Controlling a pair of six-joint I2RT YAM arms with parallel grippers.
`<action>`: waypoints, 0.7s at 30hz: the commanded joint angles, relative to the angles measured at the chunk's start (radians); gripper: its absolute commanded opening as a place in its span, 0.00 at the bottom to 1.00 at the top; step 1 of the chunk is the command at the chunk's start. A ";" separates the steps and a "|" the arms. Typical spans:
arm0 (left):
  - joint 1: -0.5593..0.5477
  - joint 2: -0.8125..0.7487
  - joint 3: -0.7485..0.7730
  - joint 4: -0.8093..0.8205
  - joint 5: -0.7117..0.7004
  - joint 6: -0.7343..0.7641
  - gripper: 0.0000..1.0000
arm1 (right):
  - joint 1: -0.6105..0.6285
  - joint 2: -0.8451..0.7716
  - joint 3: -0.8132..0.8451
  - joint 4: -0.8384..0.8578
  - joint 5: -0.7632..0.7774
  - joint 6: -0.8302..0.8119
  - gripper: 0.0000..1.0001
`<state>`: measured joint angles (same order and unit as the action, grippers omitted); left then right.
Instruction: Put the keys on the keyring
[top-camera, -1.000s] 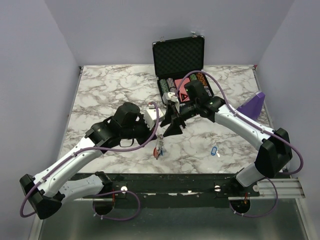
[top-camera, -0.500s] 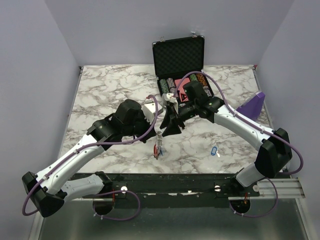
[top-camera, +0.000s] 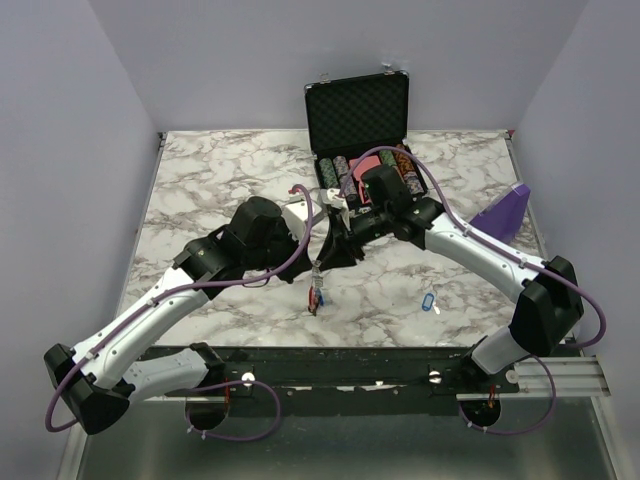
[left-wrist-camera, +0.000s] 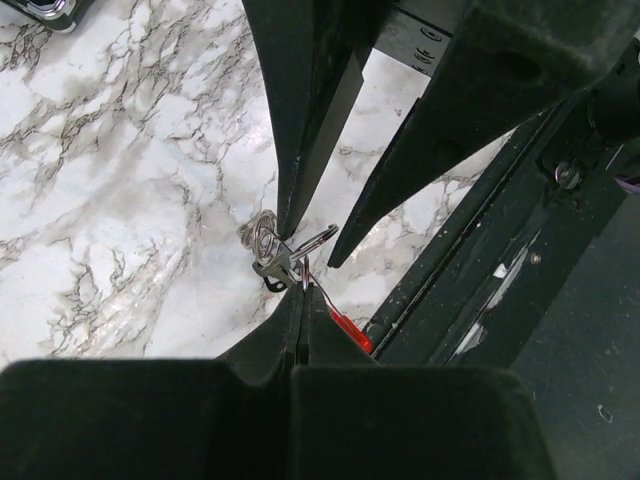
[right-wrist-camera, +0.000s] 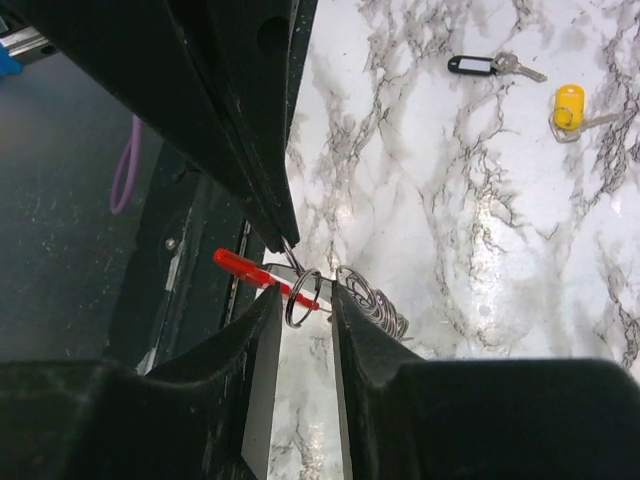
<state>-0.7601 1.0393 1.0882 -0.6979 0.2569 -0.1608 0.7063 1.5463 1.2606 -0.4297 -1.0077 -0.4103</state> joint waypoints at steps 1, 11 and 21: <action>0.005 0.001 0.033 0.011 -0.018 -0.020 0.00 | 0.009 -0.012 -0.006 0.040 0.060 0.037 0.28; 0.010 -0.065 -0.042 0.070 0.019 0.006 0.00 | 0.009 -0.015 0.020 0.009 0.098 0.019 0.01; -0.004 -0.479 -0.458 0.465 0.251 0.339 0.65 | 0.009 -0.017 0.065 -0.165 -0.048 -0.188 0.01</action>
<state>-0.7586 0.7086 0.7105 -0.4160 0.4408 0.0124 0.7166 1.5463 1.2770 -0.4889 -0.9871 -0.4767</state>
